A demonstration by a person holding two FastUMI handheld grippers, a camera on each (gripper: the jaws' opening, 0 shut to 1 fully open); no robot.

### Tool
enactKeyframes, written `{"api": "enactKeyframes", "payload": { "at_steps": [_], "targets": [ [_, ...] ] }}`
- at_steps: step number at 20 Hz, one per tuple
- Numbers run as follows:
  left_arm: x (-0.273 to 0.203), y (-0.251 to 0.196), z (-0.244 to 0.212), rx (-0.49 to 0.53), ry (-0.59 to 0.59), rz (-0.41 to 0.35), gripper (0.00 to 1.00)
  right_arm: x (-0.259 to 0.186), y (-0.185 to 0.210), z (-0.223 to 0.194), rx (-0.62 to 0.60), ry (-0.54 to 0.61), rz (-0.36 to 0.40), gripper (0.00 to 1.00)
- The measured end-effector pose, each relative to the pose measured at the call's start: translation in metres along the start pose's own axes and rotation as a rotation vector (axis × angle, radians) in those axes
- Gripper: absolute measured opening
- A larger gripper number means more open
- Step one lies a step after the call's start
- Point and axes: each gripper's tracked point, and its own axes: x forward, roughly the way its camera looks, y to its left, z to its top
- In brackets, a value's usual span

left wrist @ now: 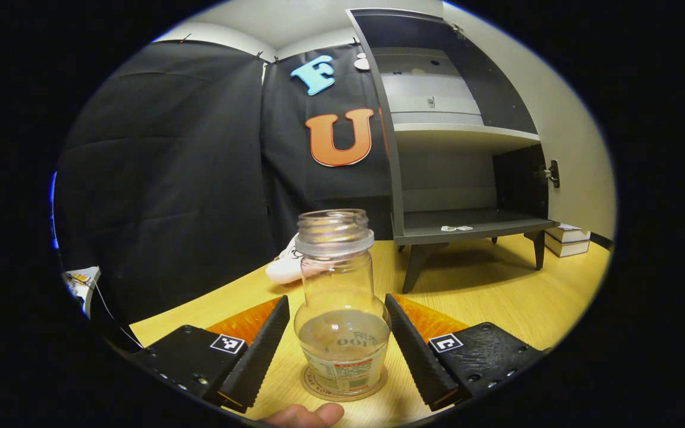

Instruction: Open the cabinet door with the right hand, grasp the bottle in the cabinet with the left hand and place it on the coaster, then close the cabinet door with the right hand.

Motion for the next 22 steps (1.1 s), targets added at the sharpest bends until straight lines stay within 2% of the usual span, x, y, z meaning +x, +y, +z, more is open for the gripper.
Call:
{"api": "enactKeyframes", "payload": {
  "at_steps": [7,11,14,17,22],
  "targets": [
    [-0.013,0.004,0.070,0.045,-0.056,-0.019,0.96,-0.008,0.003,0.035,0.025,-0.078,0.019,1.00],
    [-0.035,0.003,0.130,0.042,-0.111,-0.045,0.96,-0.006,0.006,0.048,0.101,-0.094,0.057,1.00],
    [-0.050,0.003,0.189,0.091,-0.139,-0.058,0.96,-0.011,-0.004,0.079,0.137,-0.152,0.057,1.00],
    [-0.068,-0.009,0.254,0.109,-0.166,-0.110,0.96,-0.028,-0.029,0.131,0.156,-0.286,0.038,1.00],
    [-0.109,-0.043,0.313,0.074,-0.150,-0.230,0.96,-0.070,-0.070,0.224,0.086,-0.538,-0.096,1.00]
  ]
}}
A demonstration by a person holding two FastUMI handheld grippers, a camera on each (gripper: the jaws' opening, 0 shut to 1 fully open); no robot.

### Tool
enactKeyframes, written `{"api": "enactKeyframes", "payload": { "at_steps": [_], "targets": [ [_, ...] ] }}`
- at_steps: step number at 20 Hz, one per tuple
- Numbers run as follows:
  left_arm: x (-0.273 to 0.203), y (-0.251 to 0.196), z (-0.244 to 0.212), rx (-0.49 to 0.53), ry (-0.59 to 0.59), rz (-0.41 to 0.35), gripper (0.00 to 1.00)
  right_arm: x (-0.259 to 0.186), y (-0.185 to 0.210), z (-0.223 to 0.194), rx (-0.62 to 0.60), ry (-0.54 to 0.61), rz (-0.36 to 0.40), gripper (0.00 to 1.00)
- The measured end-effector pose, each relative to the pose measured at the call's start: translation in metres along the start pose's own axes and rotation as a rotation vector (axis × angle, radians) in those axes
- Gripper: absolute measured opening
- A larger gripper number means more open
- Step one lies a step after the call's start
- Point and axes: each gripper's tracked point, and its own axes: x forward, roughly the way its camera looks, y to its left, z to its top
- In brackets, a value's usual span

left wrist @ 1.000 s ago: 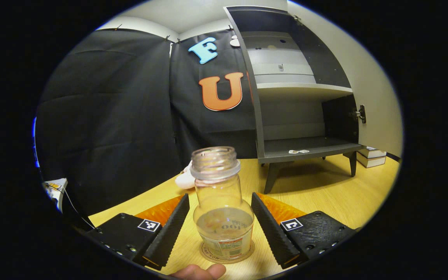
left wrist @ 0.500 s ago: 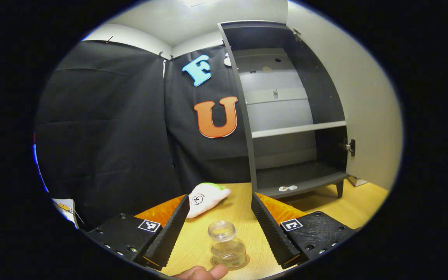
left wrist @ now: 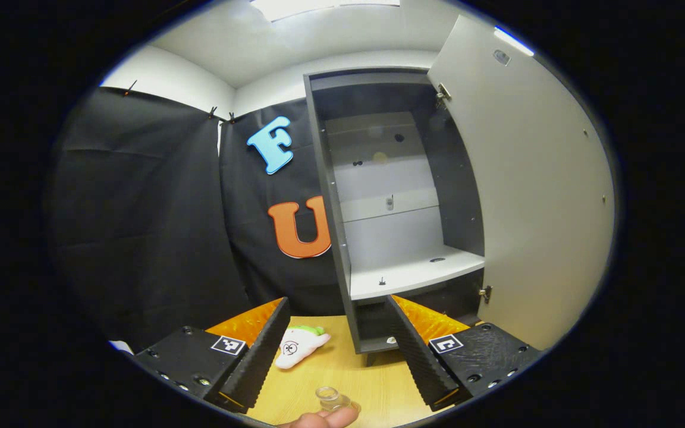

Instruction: Open the cabinet door with the right hand, grasp the bottle in the cabinet with the left hand and place it on the coaster, then close the cabinet door with the right hand.

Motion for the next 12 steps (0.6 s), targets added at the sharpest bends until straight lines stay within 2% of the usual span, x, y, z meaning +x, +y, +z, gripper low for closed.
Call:
{"api": "enactKeyframes", "payload": {
  "at_steps": [2,5,7,8,9,10,12],
  "targets": [
    [-0.010,-0.023,-0.003,-0.034,0.057,-0.042,0.96,0.008,0.006,0.036,-0.008,-0.074,-0.007,1.00],
    [-0.015,-0.058,0.000,-0.131,0.090,-0.155,0.96,0.015,0.020,0.066,-0.005,-0.137,-0.018,1.00],
    [-0.008,-0.064,0.008,-0.108,0.040,-0.180,0.96,0.015,0.041,0.072,-0.096,-0.154,-0.040,1.00],
    [-0.006,-0.061,0.008,-0.097,0.039,-0.199,0.96,0.010,0.037,0.077,-0.164,-0.189,-0.107,0.96],
    [-0.006,-0.063,0.002,-0.107,0.049,-0.232,0.96,0.006,0.041,0.084,-0.223,-0.221,-0.137,0.93],
    [-0.004,-0.061,-0.004,-0.129,0.050,-0.259,0.96,0.003,0.055,0.086,-0.268,-0.229,-0.139,0.92],
    [0.005,-0.046,-0.009,-0.153,0.023,-0.267,0.96,0.005,0.088,0.078,-0.310,-0.221,-0.079,0.87]
  ]
}}
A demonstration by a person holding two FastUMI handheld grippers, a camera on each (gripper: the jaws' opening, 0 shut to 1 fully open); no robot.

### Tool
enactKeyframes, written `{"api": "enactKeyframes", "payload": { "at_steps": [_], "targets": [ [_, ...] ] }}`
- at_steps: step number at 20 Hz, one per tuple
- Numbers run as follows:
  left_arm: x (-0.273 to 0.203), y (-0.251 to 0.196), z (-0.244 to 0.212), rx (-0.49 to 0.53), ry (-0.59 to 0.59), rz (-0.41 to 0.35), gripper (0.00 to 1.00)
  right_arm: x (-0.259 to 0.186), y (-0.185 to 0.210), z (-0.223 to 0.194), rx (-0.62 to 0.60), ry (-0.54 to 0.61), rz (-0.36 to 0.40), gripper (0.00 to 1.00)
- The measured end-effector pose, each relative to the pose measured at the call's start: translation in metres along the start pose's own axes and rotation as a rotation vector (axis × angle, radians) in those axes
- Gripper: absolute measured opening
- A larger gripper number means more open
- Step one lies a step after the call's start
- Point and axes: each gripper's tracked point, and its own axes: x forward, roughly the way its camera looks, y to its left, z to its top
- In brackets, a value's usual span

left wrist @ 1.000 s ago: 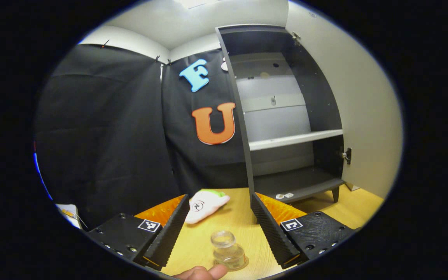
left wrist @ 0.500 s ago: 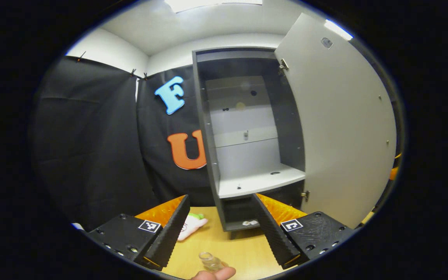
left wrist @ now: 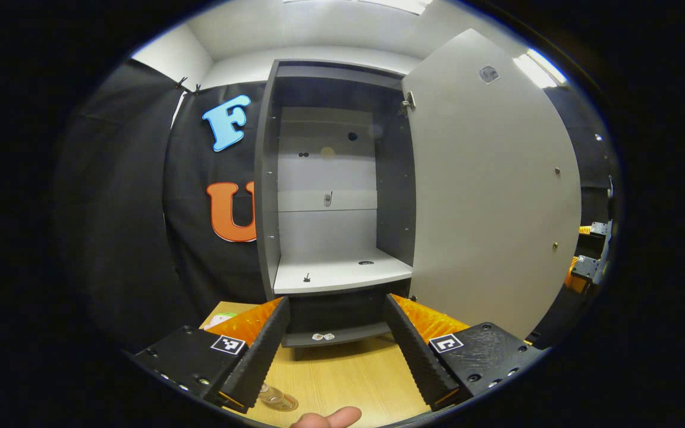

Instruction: Open the cabinet door with the right hand, grasp the bottle in the cabinet with the left hand and place it on the coaster, then close the cabinet door with the right hand.

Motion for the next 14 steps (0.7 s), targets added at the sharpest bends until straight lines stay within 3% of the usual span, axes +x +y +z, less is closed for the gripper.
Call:
{"api": "enactKeyframes", "payload": {
  "at_steps": [3,8,14],
  "targets": [
    [0.012,0.033,-0.022,0.007,0.056,0.064,0.96,0.003,0.034,0.012,0.002,0.002,0.091,0.87],
    [0.017,0.067,-0.016,-0.006,0.045,0.162,0.97,0.017,0.080,0.028,0.010,-0.030,0.228,0.87],
    [0.020,0.075,-0.014,0.019,0.041,0.200,0.96,0.025,0.099,0.038,-0.003,-0.052,0.295,0.88]
  ]
}}
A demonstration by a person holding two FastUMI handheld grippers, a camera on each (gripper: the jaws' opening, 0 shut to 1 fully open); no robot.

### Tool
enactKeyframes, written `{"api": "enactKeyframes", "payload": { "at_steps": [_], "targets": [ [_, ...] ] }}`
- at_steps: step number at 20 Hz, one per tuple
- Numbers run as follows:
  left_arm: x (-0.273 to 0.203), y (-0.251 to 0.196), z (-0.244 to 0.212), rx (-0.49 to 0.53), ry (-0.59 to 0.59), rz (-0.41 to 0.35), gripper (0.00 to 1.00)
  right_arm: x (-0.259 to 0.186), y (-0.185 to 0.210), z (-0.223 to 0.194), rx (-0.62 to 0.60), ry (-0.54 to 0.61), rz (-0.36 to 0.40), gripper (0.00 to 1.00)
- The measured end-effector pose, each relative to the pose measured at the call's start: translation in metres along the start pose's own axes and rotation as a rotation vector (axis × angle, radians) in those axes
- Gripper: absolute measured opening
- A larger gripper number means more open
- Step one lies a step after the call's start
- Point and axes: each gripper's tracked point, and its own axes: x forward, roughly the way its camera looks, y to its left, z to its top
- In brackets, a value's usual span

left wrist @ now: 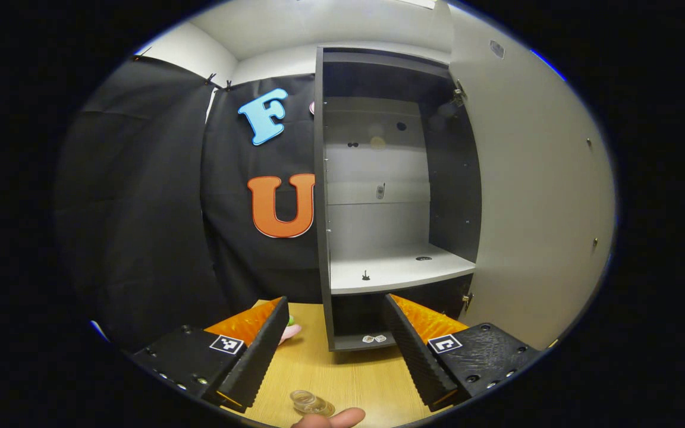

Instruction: Open the cabinet door with the right hand, grasp the bottle in the cabinet with the left hand and place it on the coaster, then close the cabinet door with the right hand.

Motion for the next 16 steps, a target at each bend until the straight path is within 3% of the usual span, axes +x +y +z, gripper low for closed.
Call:
{"api": "enactKeyframes", "payload": {
  "at_steps": [9,10,11,12,14,16],
  "targets": [
    [-0.014,0.041,-0.007,-0.009,0.013,0.114,0.96,0.045,0.015,0.016,-0.017,-0.055,0.108,0.92],
    [-0.016,0.045,-0.006,-0.009,0.012,0.123,1.00,0.050,0.016,0.018,-0.028,-0.064,0.115,0.92],
    [-0.018,0.048,-0.005,-0.009,0.010,0.135,0.96,0.055,0.018,0.020,-0.037,-0.070,0.121,0.92],
    [-0.021,0.052,-0.005,-0.011,0.010,0.146,1.00,0.063,0.024,0.024,-0.038,-0.073,0.131,0.92],
    [-0.024,0.057,-0.007,-0.013,0.015,0.164,0.96,0.071,0.037,0.032,-0.024,-0.077,0.170,0.92],
    [-0.026,0.062,-0.007,-0.011,0.024,0.186,1.00,0.077,0.047,0.040,-0.013,-0.086,0.200,0.92]
  ]
}}
